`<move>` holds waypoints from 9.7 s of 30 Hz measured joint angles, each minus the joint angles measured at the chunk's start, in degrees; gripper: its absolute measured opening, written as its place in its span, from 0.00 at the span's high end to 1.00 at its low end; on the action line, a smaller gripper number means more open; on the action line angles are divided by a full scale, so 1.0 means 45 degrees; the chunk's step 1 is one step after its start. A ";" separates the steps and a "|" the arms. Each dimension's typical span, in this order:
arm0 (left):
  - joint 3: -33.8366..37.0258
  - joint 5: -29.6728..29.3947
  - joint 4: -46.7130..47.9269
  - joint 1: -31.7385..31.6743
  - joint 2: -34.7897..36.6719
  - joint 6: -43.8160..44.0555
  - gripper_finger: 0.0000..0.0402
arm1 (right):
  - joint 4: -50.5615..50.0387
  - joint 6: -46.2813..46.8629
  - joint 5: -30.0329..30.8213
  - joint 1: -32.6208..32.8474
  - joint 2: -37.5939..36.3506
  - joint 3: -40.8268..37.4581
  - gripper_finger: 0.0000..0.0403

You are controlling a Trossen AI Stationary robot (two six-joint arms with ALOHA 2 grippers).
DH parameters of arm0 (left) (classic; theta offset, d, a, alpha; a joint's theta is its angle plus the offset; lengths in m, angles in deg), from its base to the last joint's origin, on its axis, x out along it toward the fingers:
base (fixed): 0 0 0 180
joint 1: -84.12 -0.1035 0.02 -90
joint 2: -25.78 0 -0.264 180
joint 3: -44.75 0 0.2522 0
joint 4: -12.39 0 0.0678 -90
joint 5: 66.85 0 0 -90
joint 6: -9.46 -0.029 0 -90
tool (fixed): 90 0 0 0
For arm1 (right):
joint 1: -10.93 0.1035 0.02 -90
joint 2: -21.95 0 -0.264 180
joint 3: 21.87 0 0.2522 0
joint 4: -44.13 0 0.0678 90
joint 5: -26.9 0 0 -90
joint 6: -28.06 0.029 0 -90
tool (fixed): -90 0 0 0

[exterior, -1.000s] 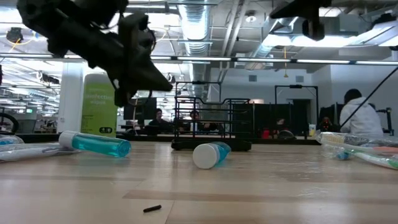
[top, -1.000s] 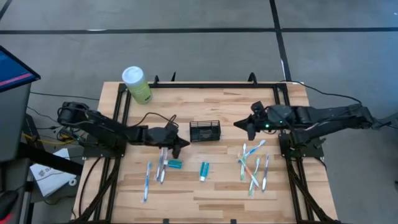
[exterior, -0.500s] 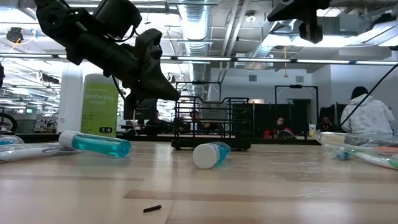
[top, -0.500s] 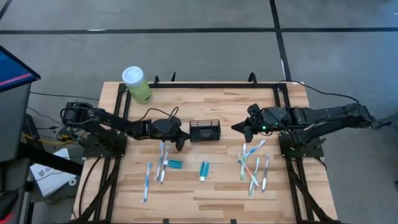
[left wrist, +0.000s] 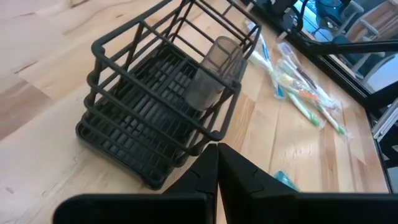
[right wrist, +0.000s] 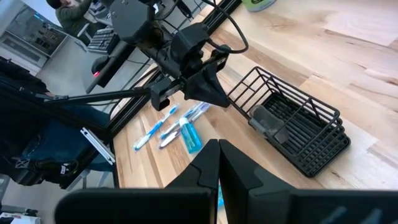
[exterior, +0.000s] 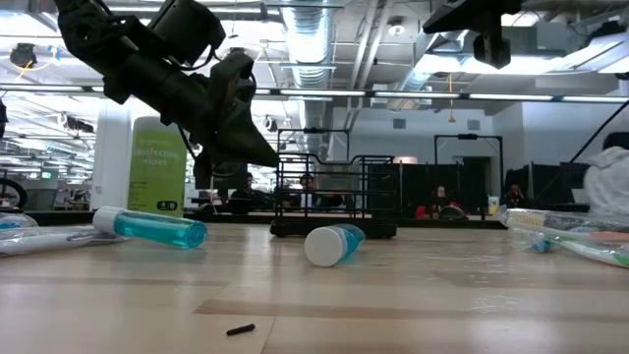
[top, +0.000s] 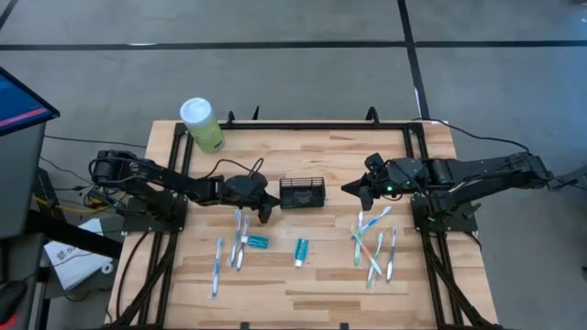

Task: Pick & Place toothbrushing station
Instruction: Put the left blue mouthwash into the black mesh organizer

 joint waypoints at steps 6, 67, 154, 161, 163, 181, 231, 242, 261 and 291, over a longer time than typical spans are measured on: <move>0.0000 -0.0529 0.0021 -0.0159 0.0000 -0.0043 1.00 | 0.0000 0.0000 0.0023 0.0000 0.0000 0.0000 1.00; 0.0471 -0.1954 0.9362 0.6810 0.4852 -0.0880 0.98 | 0.1899 -0.1370 -0.0934 0.1416 0.4755 0.2526 1.00; 0.0534 -0.0048 0.5326 0.4945 0.0418 -0.4881 0.58 | 0.2084 -0.1716 -0.1595 0.1054 0.5557 0.2516 1.00; 0.0534 -0.0071 0.5290 0.4945 0.0418 -0.4734 0.62 | 0.2041 -0.1844 -0.1613 0.1054 0.5557 0.2516 1.00; 0.0534 -0.0194 0.5281 0.4945 0.0418 -0.4575 0.61 | 0.2044 -0.2017 -0.1653 0.1069 0.5557 0.2516 0.98; -0.1147 -0.0150 0.4898 0.4516 0.0418 -0.4031 0.64 | 0.2047 -0.3062 -0.1561 0.1071 0.5569 0.2516 0.33; -0.0918 0.0122 0.4777 0.3779 -0.1020 -0.4175 0.74 | -0.3041 -0.4279 -0.0779 0.1965 1.1414 0.7621 0.33; -0.0923 0.0131 0.4679 0.4087 -0.1260 -0.4697 0.74 | -0.3062 -0.4245 -0.0748 0.1863 1.1404 0.7621 0.33; -0.0880 -0.0741 0.4832 0.4688 -0.1964 -0.5276 0.58 | -0.3104 -0.4244 -0.0536 0.1598 1.1400 0.7621 0.33; -0.0826 -0.0990 0.4932 0.4697 -0.1310 -0.4939 0.72 | -0.2582 -0.4309 -0.0887 0.1608 1.1395 0.7606 0.33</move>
